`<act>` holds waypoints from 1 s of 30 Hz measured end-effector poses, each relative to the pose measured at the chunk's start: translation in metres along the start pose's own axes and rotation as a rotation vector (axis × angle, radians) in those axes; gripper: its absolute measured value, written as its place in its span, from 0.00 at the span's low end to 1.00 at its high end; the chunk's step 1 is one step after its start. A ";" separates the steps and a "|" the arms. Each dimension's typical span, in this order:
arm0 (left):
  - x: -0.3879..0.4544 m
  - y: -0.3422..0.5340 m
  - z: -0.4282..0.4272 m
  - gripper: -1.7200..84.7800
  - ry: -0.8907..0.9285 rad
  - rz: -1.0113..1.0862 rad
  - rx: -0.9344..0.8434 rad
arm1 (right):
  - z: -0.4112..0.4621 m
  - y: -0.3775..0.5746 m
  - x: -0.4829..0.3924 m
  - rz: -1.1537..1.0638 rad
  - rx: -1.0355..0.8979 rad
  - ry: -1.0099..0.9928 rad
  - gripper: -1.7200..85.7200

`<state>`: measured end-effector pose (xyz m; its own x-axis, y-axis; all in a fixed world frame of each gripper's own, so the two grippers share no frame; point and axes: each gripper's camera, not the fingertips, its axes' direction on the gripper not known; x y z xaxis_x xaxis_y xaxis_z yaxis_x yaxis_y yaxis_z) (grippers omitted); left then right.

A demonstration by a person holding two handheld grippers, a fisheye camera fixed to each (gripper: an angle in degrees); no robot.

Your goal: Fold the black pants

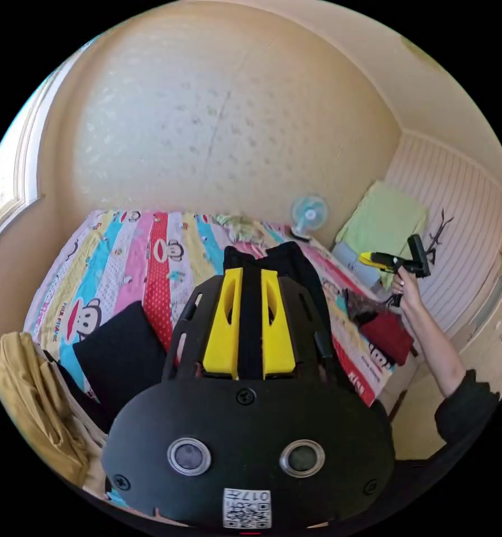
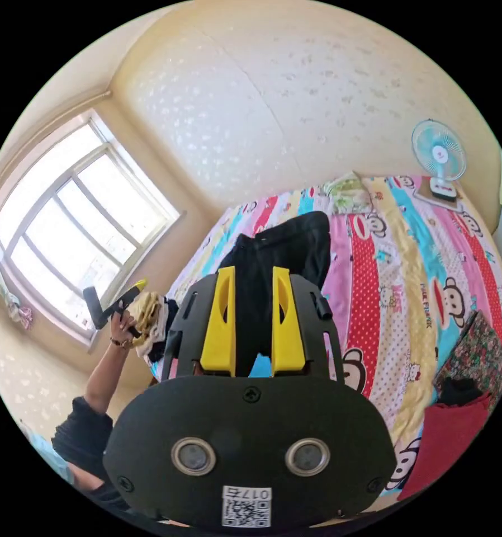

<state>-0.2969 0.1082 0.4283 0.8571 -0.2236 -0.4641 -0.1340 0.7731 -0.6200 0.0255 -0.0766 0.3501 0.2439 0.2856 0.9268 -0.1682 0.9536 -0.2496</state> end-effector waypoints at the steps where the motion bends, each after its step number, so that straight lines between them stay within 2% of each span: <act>1: 0.001 0.017 0.013 0.10 0.005 0.015 -0.040 | 0.025 0.029 0.014 -0.002 -0.054 0.000 0.14; 3: 0.021 0.084 0.053 0.10 0.052 0.091 -0.169 | 0.056 0.076 0.029 -0.012 -0.139 -0.018 0.15; 6: 0.087 0.151 0.076 0.10 0.106 0.254 -0.258 | 0.081 0.150 0.044 0.019 -0.202 -0.082 0.15; 8: 0.127 0.182 0.084 0.11 0.156 0.285 -0.292 | 0.085 0.186 0.048 0.072 -0.194 -0.129 0.16; 12: 0.179 0.225 0.093 0.13 0.277 0.173 -0.235 | 0.096 0.236 0.046 0.205 -0.207 -0.188 0.18; 14: 0.187 0.232 0.106 0.13 0.289 0.109 -0.234 | 0.097 0.245 0.044 0.242 -0.214 -0.154 0.20; 18: 0.199 0.244 0.152 0.15 0.382 -0.002 -0.426 | 0.080 0.250 0.060 0.306 -0.158 -0.278 0.20; 21: 0.193 0.257 0.158 0.15 0.347 -0.072 -0.413 | 0.055 0.246 0.073 0.291 -0.121 -0.282 0.19; 25: 0.185 0.265 0.160 0.11 0.332 -0.095 -0.371 | 0.022 0.253 0.090 0.301 -0.102 -0.138 0.18; 27: 0.184 0.267 0.160 0.11 0.336 -0.111 -0.347 | 0.012 0.261 0.100 0.328 -0.081 -0.146 0.18; 30: 0.191 0.268 0.153 0.10 0.224 -0.046 -0.315 | 0.005 0.273 0.118 0.383 -0.060 -0.193 0.18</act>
<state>-0.0924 0.3639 0.2702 0.7406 -0.4044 -0.5365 -0.2745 0.5468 -0.7910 0.0039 0.2167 0.3924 -0.0096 0.6021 0.7983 -0.1542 0.7879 -0.5961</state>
